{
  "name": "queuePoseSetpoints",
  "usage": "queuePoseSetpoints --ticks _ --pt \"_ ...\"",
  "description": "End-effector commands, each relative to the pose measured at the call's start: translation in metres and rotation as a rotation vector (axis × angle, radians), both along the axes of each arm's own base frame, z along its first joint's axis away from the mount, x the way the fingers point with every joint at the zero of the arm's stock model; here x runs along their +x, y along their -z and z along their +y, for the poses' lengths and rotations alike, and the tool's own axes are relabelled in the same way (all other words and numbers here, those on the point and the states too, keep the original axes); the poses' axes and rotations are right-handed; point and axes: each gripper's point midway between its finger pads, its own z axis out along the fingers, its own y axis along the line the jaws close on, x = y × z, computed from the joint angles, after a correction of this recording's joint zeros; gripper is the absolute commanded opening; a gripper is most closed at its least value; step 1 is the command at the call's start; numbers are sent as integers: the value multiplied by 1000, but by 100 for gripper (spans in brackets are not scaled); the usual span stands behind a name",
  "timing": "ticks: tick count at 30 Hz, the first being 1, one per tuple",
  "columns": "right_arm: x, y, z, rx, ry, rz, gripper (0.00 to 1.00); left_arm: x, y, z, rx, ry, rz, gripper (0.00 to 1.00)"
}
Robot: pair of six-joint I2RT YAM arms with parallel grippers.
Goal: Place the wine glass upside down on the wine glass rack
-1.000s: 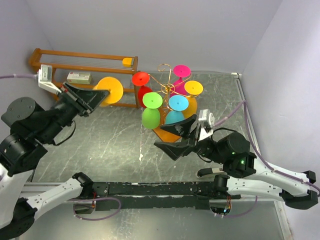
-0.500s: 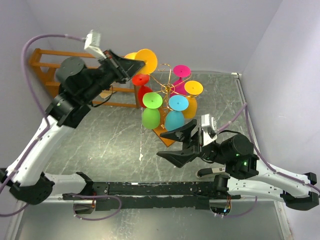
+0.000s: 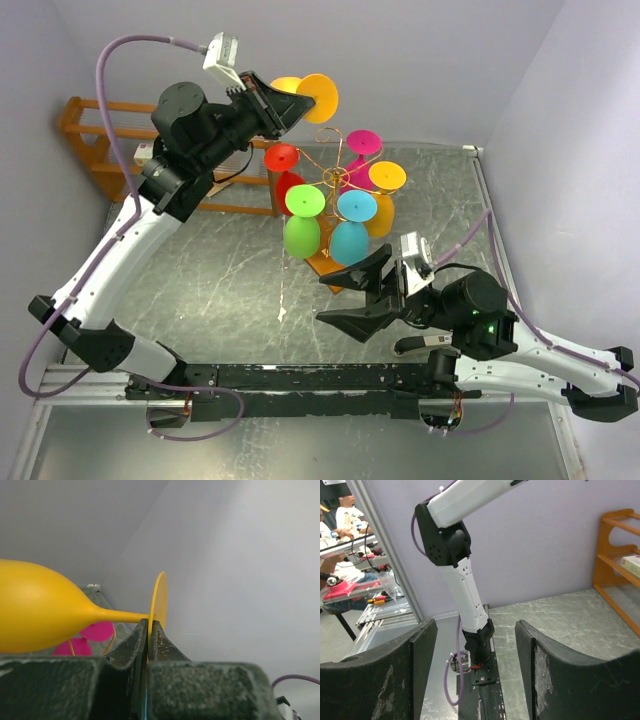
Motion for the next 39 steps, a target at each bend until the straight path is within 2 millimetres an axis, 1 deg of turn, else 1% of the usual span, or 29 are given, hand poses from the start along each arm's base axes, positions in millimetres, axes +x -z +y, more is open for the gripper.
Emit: queuePoseSetpoints --ticks 1,6,8,12,15,19,27,32,39 --pt "-7 2 -1 13 -36 14 64 17 -1 -7 -8 36 -23 7" --pt "-10 3 3 25 -64 27 64 41 17 -7 -12 63 26 7" --pt "-11 5 6 22 -71 33 64 48 28 -8 -18 86 51 7" --pt "-12 8 11 18 -87 42 64 59 54 -14 -12 127 117 7" --pt "-12 9 13 19 -92 45 64 60 68 -16 -20 152 149 7" --pt "-12 10 14 21 -92 51 64 57 78 -19 -28 184 184 7" --pt "-12 10 12 30 -90 57 64 58 101 -17 -23 173 252 7" --pt "-11 10 12 32 -86 63 63 56 110 -18 -21 189 277 7" --pt "-10 11 12 33 -82 68 64 50 115 -20 -24 217 286 7"
